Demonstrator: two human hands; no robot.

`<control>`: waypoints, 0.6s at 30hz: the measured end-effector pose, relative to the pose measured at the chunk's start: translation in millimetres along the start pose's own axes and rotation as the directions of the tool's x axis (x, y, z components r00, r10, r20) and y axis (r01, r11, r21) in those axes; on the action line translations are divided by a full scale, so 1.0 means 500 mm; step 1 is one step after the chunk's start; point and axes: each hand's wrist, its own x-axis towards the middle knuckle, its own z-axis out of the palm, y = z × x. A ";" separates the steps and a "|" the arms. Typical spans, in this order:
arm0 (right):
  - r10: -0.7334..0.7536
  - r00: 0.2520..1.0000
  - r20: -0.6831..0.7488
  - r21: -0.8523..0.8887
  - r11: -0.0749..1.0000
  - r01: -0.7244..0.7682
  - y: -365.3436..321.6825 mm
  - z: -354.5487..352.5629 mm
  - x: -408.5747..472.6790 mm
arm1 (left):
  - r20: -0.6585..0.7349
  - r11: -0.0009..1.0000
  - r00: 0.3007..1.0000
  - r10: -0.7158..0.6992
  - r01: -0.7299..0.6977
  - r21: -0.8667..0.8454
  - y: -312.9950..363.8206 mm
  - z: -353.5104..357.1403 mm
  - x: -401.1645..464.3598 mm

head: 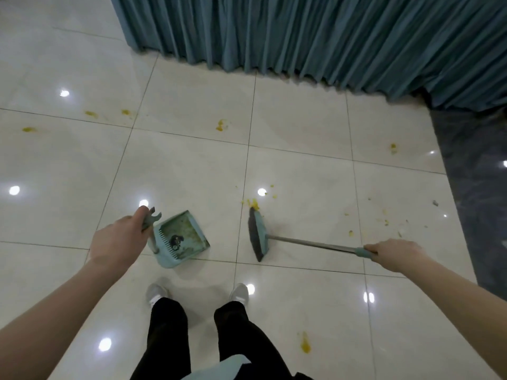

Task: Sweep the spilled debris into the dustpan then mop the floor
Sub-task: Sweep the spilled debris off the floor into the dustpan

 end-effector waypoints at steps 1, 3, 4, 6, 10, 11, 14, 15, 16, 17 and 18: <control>0.011 1.000 -0.003 -0.009 1.000 -0.011 0.029 0.007 0.000 | 0.004 1.000 1.000 -0.007 0.007 0.002 0.019 0.003 -0.007; 0.050 0.999 -0.012 -0.024 0.998 -0.050 0.076 0.016 -0.002 | 0.004 1.000 1.000 -0.013 0.013 0.008 0.055 0.006 -0.017; 0.074 0.997 -0.019 -0.040 0.996 -0.074 0.093 0.020 -0.002 | 0.002 1.000 1.000 -0.012 0.012 0.012 0.071 0.007 -0.022; 0.118 0.992 -0.038 -0.086 0.989 -0.121 0.113 0.023 0.000 | 0.003 1.000 1.000 -0.005 0.005 0.015 0.101 0.006 -0.029; 0.125 0.990 -0.069 -0.109 0.985 -0.132 0.117 0.016 0.002 | -0.002 1.000 1.000 0.008 -0.008 0.000 0.136 0.000 -0.033; 0.116 0.990 -0.075 -0.097 0.988 -0.123 0.121 0.014 0.000 | -0.007 1.000 1.000 0.008 -0.008 -0.002 0.140 -0.002 -0.031; 0.111 0.985 -0.135 -0.001 0.994 -0.112 0.141 0.016 -0.006 | -0.020 1.000 1.000 0.013 -0.014 -0.010 0.150 -0.014 -0.017; 0.111 0.981 -0.157 0.057 0.993 -0.104 0.146 0.015 -0.009 | -0.025 1.000 1.000 0.017 -0.017 -0.013 0.154 -0.018 -0.009; 0.107 0.978 -0.177 0.118 0.989 -0.087 0.145 0.010 -0.011 | -0.030 1.000 0.999 0.018 -0.018 -0.014 0.159 -0.023 -0.001; 0.094 0.977 -0.193 0.165 0.984 -0.062 0.138 0.002 -0.011 | -0.031 1.000 0.999 0.018 -0.019 -0.013 0.163 -0.027 0.007; 0.073 0.975 -0.212 0.195 0.980 -0.031 0.127 -0.008 -0.008 | -0.029 1.000 0.999 0.020 -0.020 -0.014 0.169 -0.032 0.015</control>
